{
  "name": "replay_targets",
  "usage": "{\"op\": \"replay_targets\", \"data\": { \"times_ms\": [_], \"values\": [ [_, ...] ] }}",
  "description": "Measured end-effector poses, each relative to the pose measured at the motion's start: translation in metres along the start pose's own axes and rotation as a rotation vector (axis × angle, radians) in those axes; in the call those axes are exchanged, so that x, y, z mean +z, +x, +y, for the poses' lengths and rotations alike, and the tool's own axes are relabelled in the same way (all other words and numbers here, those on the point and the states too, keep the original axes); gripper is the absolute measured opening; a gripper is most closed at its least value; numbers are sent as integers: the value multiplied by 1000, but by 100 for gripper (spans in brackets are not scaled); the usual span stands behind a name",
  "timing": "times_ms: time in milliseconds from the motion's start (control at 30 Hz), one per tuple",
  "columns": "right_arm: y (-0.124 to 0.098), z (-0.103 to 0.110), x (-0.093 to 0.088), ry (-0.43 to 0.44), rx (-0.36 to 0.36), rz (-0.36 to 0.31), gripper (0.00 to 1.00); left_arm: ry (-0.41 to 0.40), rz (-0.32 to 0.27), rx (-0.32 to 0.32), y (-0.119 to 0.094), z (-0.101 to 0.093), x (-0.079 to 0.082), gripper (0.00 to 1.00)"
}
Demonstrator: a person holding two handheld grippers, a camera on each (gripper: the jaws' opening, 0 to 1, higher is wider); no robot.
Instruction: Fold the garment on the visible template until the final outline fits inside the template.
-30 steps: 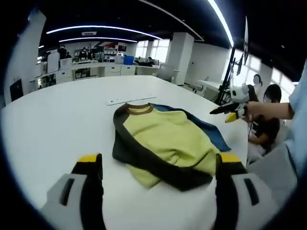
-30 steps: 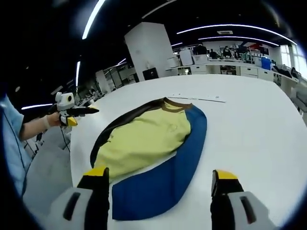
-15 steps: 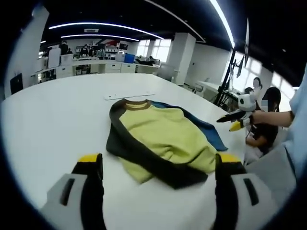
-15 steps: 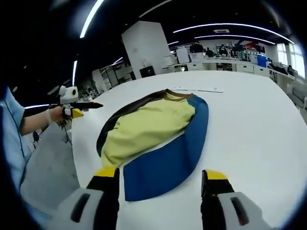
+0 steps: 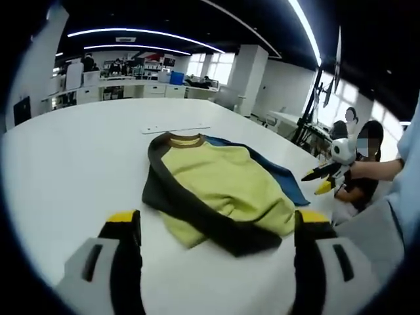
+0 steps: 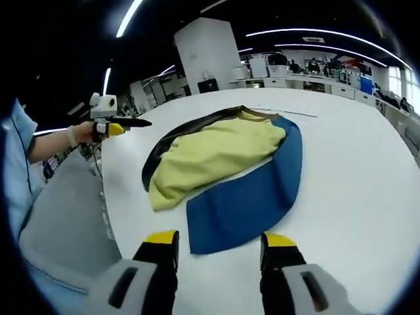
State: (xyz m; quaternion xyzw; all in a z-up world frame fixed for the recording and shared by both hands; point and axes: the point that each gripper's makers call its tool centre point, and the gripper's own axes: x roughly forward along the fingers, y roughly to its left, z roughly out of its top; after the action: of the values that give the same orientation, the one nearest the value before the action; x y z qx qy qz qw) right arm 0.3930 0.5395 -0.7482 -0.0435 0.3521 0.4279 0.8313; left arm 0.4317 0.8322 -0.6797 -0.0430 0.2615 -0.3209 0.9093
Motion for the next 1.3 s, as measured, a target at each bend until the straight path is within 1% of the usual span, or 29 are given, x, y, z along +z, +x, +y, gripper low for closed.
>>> {"op": "replay_targets", "data": {
  "times_ms": [33, 67, 133, 167, 233, 367, 433, 600, 700, 733, 833, 1000, 1033, 1167, 1300],
  "values": [
    [0, 2, -2, -27, 8, 13, 42, -3, -1, 1, 0, 0, 0, 94],
    [1, 7, -3, -76, 25, 25, 39, -6, -1, 0, -1, 0, -1, 94],
    [2, 13, -5, -109, 35, 49, 29, -10, -2, 3, -2, 0, -3, 94],
    [3, 16, -5, -123, 45, 51, 26, -11, -2, 3, -2, 0, -3, 94],
    [5, 20, -6, -131, 57, 63, 23, -22, -6, 2, -4, 0, -5, 94],
    [10, 24, -14, -186, 67, 103, 17, -30, -2, 3, -5, 0, -8, 94],
    [12, 24, -17, -189, 65, 115, 14, -35, -3, 2, -6, -1, -9, 94],
    [16, 23, -23, -204, 59, 132, 10, -45, -5, 4, -7, 0, -10, 94],
    [18, 23, -27, -248, 54, 158, 6, -49, -5, 4, -7, 0, -11, 94],
    [19, 23, -25, -273, 46, 148, 5, -51, -5, 4, -7, 0, -11, 94],
    [19, 18, -25, -295, 24, 161, 0, -55, -8, 3, -6, 0, -11, 94],
    [18, 16, -24, -309, 23, 165, 0, -57, -6, 1, -5, -1, -11, 94],
    [17, 13, -24, -319, 11, 169, 0, -57, -7, 1, -5, -1, -11, 94],
    [7, 8, -24, -315, 7, 178, 0, -61, -5, 2, -5, 0, -13, 94],
    [-7, -2, -25, -307, -5, 188, 0, -62, -5, 3, -6, 0, -14, 94]
  ]
}}
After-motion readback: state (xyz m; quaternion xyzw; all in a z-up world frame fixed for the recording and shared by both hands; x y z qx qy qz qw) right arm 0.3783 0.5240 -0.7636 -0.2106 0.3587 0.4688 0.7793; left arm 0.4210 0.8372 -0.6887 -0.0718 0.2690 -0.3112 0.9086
